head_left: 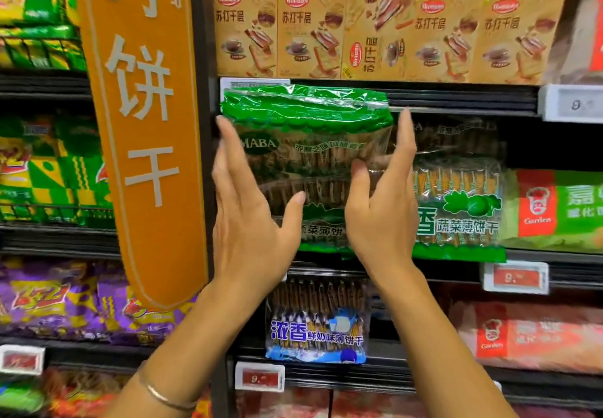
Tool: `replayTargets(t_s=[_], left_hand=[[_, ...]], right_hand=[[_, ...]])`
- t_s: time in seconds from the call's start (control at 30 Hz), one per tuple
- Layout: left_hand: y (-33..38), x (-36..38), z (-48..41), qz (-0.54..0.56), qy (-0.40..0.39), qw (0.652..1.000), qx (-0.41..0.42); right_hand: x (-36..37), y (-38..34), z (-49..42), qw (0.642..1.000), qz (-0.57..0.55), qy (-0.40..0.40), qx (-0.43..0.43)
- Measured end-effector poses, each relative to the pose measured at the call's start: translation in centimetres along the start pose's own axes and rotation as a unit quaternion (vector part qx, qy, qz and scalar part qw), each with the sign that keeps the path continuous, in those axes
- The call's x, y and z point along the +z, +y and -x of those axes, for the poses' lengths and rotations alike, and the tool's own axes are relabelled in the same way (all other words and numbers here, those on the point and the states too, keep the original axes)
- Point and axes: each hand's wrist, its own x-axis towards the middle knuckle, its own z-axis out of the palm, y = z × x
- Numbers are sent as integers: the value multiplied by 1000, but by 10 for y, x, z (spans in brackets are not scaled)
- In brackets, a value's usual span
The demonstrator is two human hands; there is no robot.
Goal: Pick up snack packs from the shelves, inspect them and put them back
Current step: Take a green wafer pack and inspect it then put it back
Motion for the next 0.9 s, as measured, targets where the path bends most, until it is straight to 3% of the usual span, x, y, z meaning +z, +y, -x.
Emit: replayTargets(t_s=[0.07,0.2,0.9], left_hand=[[8,-1,-6,-33,17,999,31],[11,1,-19,-26,3,1000,-12],[10,-17,-26,-124,-33,992,-14]], right_hand=[[-3,-1,-1,1000,12,-10,-7],[-5,0,1,1000,18,-24,7],[-19,-12,-3,996,66,-33,59]])
